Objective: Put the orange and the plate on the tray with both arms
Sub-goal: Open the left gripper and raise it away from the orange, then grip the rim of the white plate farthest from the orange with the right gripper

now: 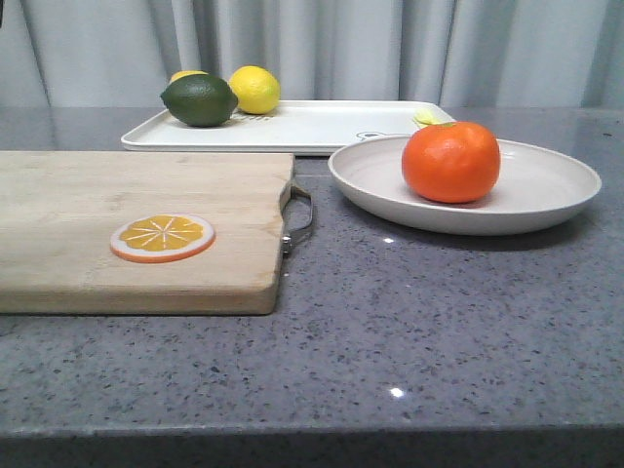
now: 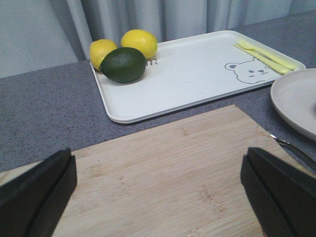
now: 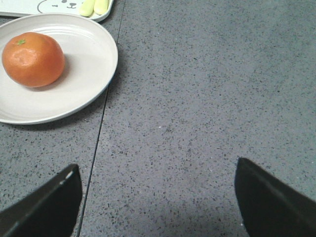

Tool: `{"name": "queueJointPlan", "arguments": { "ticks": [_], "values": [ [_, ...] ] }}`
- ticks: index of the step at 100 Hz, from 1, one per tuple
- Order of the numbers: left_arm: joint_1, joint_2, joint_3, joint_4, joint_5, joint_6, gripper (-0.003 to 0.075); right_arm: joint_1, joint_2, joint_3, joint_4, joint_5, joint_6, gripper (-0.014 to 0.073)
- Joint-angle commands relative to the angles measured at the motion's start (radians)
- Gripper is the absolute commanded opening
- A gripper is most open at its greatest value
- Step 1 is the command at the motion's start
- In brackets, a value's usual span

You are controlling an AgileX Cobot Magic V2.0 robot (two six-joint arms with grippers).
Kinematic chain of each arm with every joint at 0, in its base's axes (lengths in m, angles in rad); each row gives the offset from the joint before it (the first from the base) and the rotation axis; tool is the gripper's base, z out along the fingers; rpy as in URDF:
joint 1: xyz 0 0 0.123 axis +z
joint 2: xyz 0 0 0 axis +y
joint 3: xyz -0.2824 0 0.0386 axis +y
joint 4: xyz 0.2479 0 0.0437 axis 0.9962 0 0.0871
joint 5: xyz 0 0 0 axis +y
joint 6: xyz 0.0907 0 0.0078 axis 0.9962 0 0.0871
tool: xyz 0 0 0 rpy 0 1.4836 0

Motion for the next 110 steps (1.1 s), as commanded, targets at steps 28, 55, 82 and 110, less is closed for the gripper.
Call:
{"name": "queueJointPlan", "arguments": {
  "ticks": [28,55,82,110],
  "values": [
    [0.005,0.017,-0.014,-0.007,-0.061,-0.008,0.0637,-0.003,0.022,-0.034,0.057,-0.196,-0.005,0.0624],
    [0.005,0.068,-0.014,-0.007,-0.061,-0.008,0.0637,-0.003,0.237,-0.034,0.178,-0.397,-0.005,0.0547],
    [0.005,0.070,-0.014,-0.007,-0.061,-0.008,0.0637,-0.003,0.557,-0.073,0.210,-0.522,-0.005,0.0507],
    [0.005,0.070,-0.014,-0.007,-0.061,-0.008,0.0637,0.000,0.769,-0.183,0.273,-0.520,-0.005,0.0507]
  ]
}}
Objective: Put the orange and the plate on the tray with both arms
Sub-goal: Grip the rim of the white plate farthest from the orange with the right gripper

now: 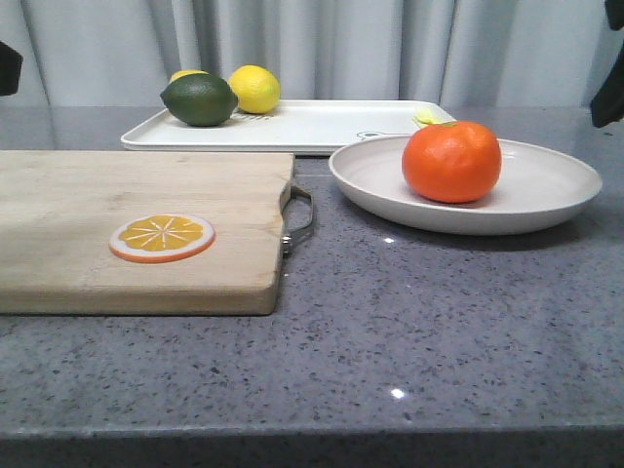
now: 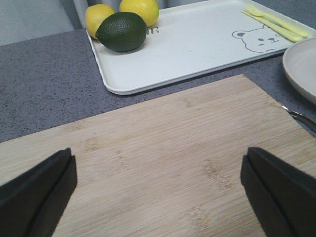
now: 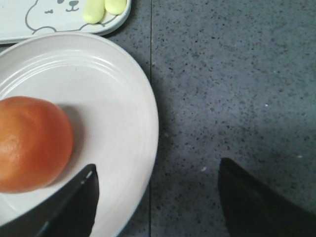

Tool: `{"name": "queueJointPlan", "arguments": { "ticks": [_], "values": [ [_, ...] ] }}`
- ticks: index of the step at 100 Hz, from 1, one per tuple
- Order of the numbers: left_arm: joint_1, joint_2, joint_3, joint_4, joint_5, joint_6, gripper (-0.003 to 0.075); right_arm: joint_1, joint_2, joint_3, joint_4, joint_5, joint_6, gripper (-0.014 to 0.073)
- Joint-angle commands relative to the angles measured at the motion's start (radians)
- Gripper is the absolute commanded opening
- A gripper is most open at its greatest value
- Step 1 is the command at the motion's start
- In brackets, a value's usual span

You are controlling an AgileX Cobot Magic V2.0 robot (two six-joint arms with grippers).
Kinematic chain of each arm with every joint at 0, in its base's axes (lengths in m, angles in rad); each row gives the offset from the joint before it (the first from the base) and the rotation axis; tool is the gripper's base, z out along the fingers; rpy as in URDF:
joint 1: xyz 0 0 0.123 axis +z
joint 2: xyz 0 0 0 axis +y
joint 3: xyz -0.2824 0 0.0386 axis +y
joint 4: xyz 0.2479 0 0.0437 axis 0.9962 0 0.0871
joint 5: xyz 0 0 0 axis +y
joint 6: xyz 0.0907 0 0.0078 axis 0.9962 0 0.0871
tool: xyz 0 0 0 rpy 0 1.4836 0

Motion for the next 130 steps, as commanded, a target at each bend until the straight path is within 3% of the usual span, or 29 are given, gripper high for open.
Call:
{"name": "queueJointPlan", "arguments": {
  "ticks": [1,89,103,130],
  "values": [
    [-0.001,-0.003,-0.027,-0.004,-0.055,-0.008,0.0637,0.000,0.026,-0.066,0.023,-0.067,-0.005,0.0507],
    [-0.001,-0.011,-0.027,-0.004,-0.055,-0.008,0.0637,0.057,0.208,-0.120,0.052,-0.095,-0.005,0.0496],
    [-0.001,-0.011,-0.027,-0.004,-0.055,-0.008,0.0637,0.057,0.208,-0.120,0.052,-0.095,-0.005,0.0365],
    [-0.001,-0.011,-0.027,-0.004,-0.055,-0.008,0.0637,0.057,0.208,-0.120,0.052,-0.104,-0.005,0.0027]
  ]
}}
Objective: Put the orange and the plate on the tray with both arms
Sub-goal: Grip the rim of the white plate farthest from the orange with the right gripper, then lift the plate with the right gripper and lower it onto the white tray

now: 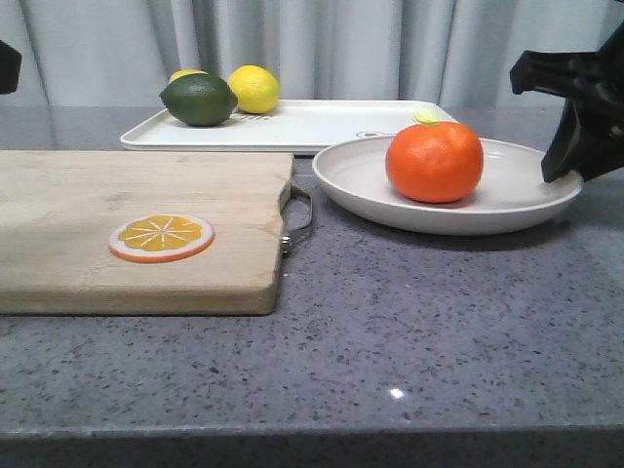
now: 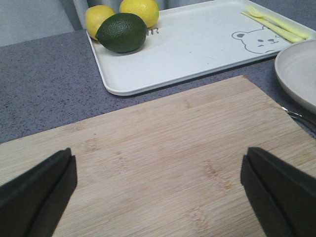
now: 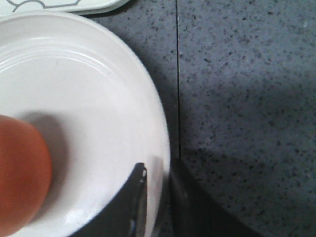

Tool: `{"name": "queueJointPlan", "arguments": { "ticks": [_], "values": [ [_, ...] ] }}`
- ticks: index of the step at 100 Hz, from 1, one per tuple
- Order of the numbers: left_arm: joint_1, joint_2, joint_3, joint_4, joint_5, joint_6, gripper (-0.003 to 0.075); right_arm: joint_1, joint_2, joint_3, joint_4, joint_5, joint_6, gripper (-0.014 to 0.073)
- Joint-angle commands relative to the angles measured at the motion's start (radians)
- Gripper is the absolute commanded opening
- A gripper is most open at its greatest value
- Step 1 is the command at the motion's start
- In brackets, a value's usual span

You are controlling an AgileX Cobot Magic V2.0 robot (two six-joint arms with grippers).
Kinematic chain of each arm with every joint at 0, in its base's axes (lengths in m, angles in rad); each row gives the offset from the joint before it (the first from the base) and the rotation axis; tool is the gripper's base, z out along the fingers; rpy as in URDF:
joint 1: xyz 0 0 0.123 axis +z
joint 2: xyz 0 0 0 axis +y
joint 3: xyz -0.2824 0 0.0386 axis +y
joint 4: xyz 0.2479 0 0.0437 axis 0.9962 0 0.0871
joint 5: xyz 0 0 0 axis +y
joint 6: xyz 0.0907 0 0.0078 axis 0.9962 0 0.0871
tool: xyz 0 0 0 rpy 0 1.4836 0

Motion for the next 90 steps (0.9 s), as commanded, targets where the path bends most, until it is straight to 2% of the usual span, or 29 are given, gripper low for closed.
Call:
{"name": "queueJointPlan", "arguments": {
  "ticks": [1,12,54,71,90],
  "values": [
    [-0.001,-0.011,-0.027,-0.004,-0.055,-0.008,0.0637,0.000,-0.027,-0.031,0.003,-0.065,-0.005,0.0019],
    [-0.001,-0.011,-0.027,-0.004,-0.055,-0.008,0.0637,-0.002,-0.027,-0.031,0.003,-0.069,-0.005,-0.0074],
    [-0.001,-0.011,-0.027,-0.004,-0.055,-0.008,0.0637,-0.002,-0.105,-0.051,0.052,-0.053,-0.005,-0.0063],
    [-0.001,-0.011,-0.027,-0.004,-0.055,-0.008,0.0637,-0.002,-0.121,-0.166,0.056,0.027,-0.005,-0.0063],
    [-0.001,-0.011,-0.027,-0.004,-0.055,-0.008,0.0637,-0.002,-0.055,-0.336,0.081,0.038,-0.005,-0.0063]
  ]
}}
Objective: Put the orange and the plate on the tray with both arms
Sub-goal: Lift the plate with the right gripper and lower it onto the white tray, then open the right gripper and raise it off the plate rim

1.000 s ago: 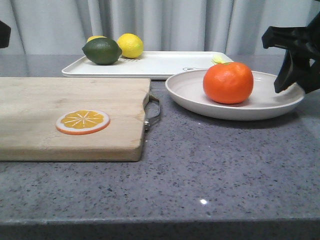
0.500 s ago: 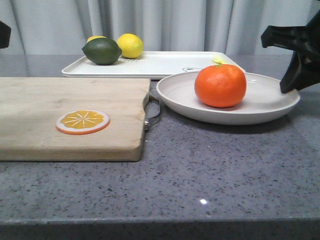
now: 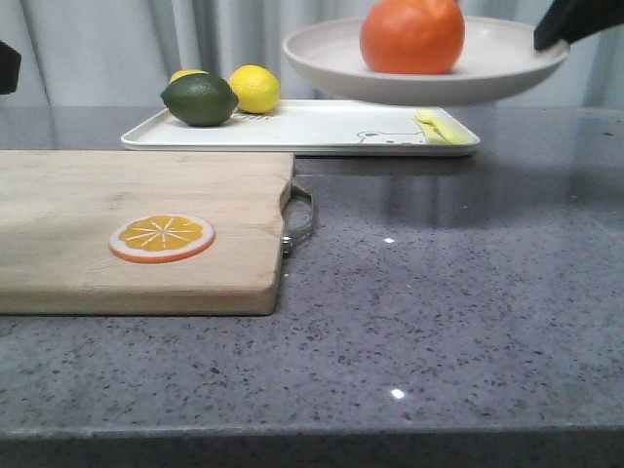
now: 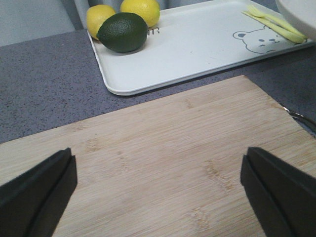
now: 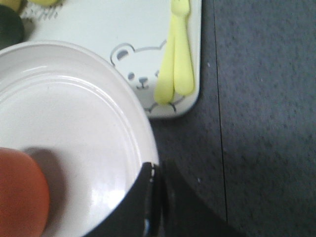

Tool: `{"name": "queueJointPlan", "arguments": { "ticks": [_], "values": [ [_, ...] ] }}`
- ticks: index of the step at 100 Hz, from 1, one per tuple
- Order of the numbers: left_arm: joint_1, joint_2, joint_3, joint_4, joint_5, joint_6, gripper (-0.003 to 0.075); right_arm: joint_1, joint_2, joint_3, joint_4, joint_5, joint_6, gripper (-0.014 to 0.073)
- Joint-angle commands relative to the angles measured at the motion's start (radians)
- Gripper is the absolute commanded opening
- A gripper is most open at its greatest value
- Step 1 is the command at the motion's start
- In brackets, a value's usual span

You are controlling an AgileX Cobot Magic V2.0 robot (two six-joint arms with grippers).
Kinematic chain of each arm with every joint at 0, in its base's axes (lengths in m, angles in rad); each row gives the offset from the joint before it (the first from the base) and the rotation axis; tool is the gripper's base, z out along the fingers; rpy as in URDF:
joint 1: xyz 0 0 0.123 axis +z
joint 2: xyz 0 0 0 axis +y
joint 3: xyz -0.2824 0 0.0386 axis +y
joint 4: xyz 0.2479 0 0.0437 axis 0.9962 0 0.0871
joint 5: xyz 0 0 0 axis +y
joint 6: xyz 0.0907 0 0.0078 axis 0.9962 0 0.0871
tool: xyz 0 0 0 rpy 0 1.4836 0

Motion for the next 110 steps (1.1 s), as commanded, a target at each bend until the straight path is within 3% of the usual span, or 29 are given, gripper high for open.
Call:
{"name": "queueJointPlan", "arguments": {
  "ticks": [1,65,85,110],
  "values": [
    [-0.001,-0.011,-0.027,-0.004,-0.055,-0.008,0.0637,-0.002,0.013,-0.114,0.028,-0.052,-0.003,-0.0063],
    [-0.001,-0.011,-0.027,-0.018,-0.055,-0.008,0.0637,-0.002,0.616,-0.818,0.027,0.092,-0.004,-0.0063],
    [-0.001,-0.011,-0.027,-0.018,-0.055,-0.008,0.0637,-0.002,0.721,-0.921,0.027,0.149,-0.005,-0.0063],
    [-0.001,-0.011,-0.027,-0.018,-0.055,-0.008,0.0637,-0.002,0.752,-0.933,0.027,0.151,-0.005,-0.0067]
  ]
}}
